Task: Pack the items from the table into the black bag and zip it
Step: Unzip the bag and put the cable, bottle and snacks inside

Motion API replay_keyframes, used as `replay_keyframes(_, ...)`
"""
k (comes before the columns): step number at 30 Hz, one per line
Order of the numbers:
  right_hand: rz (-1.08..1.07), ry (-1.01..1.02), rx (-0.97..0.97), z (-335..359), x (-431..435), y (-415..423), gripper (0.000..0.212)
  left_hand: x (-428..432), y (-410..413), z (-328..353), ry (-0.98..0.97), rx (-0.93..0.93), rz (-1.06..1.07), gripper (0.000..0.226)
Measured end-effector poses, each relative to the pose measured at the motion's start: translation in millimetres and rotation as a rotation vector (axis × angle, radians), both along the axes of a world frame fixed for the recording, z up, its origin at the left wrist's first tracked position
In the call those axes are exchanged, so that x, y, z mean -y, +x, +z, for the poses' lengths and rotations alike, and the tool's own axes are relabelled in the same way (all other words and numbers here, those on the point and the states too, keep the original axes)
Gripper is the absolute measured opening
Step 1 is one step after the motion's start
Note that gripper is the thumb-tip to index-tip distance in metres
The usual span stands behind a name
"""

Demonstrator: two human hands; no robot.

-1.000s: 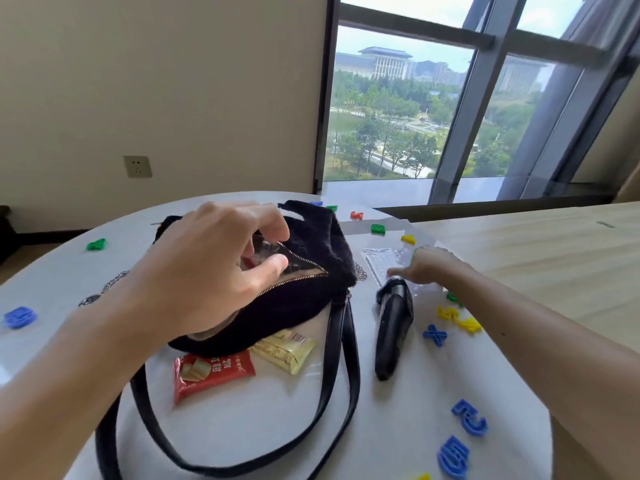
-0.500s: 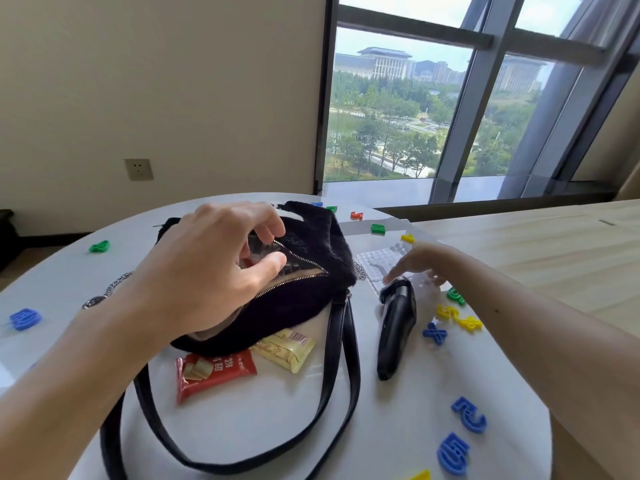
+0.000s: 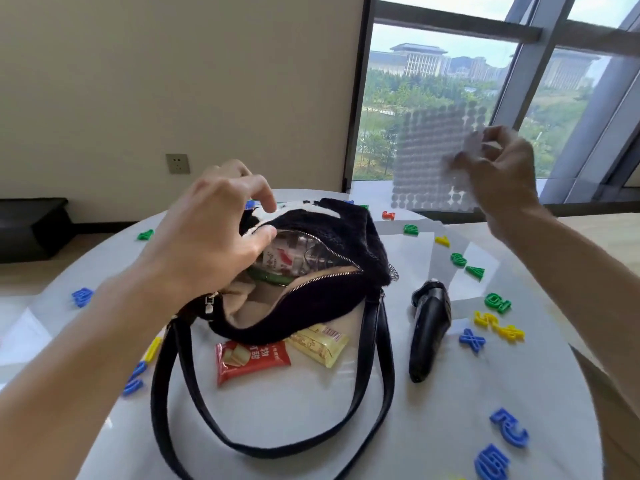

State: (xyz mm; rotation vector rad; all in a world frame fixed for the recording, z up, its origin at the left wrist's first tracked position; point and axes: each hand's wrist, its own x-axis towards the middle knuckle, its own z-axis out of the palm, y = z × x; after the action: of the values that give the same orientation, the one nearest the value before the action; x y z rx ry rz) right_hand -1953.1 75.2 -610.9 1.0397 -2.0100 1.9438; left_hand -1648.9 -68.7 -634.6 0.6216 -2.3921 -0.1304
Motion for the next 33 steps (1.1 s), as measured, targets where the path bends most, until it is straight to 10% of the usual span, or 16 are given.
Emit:
replay_keyframes(7,0.494,-0.113,-0.395,-14,-29,129,0.028,20,7,-15,0.201,0.309,0.293,0.043)
replay_keyframes(16,0.323,0.320,-1.273,-93,-3,155,0.034,23,7,-17,0.179,0.107,0.260,0.010)
replay_keyframes(33,-0.202,1.037,-1.399,-66,122,166,0.022,12,-5,-7,0.075,-0.083,0.207,0.010)
